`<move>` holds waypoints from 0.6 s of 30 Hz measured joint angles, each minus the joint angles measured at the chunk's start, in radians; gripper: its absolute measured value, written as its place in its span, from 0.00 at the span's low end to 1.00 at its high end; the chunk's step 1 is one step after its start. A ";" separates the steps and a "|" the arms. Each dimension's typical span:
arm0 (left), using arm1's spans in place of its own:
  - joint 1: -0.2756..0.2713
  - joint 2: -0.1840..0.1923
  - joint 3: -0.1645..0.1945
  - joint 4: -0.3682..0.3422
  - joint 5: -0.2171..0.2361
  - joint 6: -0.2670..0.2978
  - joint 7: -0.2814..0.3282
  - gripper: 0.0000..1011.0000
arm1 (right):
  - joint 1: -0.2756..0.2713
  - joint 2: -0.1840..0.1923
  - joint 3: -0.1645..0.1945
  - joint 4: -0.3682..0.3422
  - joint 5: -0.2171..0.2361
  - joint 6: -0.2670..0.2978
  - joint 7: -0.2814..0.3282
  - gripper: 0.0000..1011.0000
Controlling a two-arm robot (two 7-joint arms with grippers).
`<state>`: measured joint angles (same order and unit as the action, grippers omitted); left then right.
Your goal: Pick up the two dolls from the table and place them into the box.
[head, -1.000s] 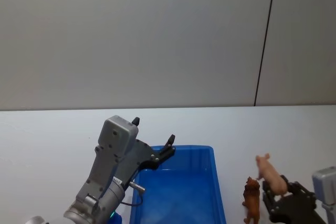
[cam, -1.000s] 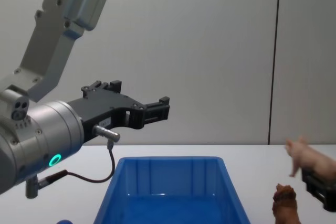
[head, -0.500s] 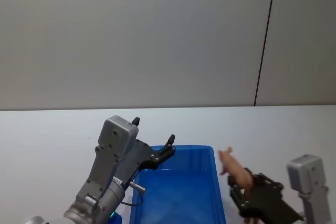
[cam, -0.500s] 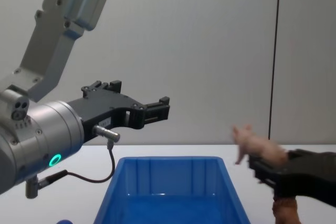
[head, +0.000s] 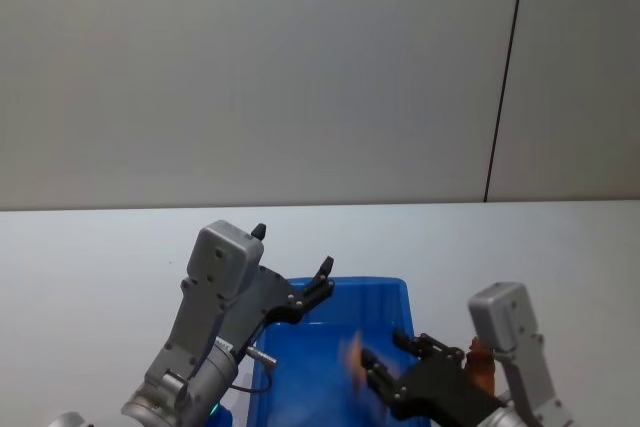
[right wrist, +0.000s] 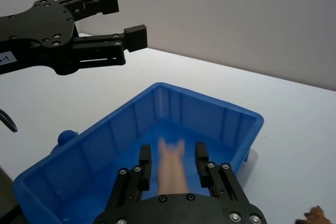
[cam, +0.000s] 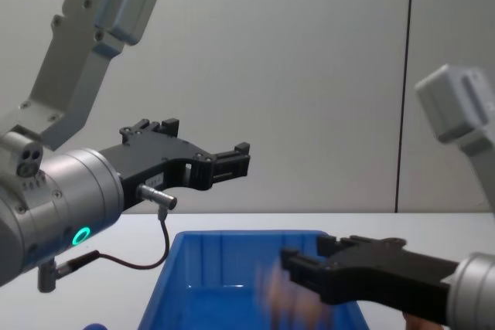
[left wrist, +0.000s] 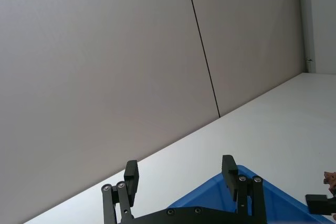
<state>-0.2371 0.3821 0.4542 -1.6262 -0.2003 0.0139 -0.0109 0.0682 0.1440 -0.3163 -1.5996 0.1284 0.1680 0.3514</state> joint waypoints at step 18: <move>0.000 0.000 0.000 0.000 0.000 0.000 0.000 0.99 | 0.028 -0.019 -0.013 0.033 -0.026 0.005 -0.015 0.98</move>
<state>-0.2371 0.3821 0.4542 -1.6262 -0.2003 0.0139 -0.0109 0.0958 0.1247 -0.3293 -1.5664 0.1020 0.1733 0.3365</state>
